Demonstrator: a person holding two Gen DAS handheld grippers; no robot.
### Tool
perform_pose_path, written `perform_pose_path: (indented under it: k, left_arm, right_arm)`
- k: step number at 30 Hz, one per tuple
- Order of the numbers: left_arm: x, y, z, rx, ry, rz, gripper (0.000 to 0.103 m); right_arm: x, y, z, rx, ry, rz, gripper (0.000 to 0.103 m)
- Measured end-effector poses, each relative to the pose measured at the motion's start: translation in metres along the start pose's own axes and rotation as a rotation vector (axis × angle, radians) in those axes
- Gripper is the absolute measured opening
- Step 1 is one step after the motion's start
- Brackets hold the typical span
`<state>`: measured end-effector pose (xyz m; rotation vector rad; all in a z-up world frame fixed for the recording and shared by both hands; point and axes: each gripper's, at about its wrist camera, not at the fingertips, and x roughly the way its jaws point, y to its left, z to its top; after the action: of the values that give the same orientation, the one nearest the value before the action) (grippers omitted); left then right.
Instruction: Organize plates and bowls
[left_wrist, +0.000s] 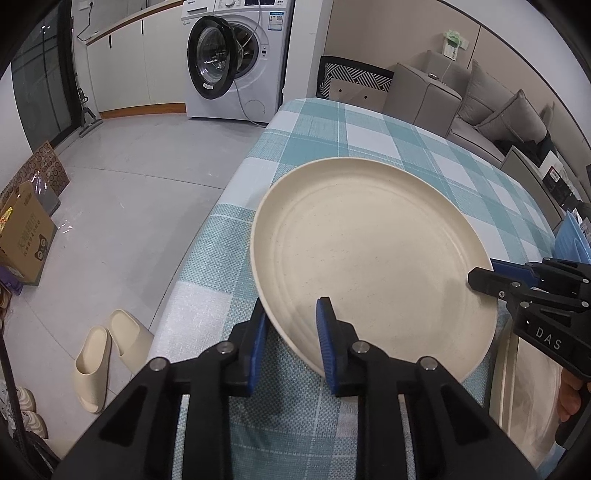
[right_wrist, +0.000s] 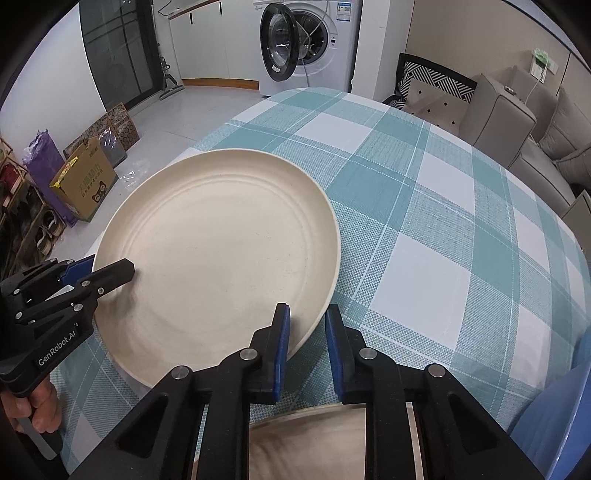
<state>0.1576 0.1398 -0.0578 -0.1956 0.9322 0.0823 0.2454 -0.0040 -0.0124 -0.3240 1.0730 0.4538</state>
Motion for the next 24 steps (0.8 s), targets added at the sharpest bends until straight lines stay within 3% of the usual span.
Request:
perform_pose_path:
  k: [24]
  left_arm:
    - [-0.023,-0.009,0.003,0.016,-0.057,0.017,0.024]
  right_arm:
    - [-0.031,-0.002,-0.002,0.001,-0.075,-0.020,0.020]
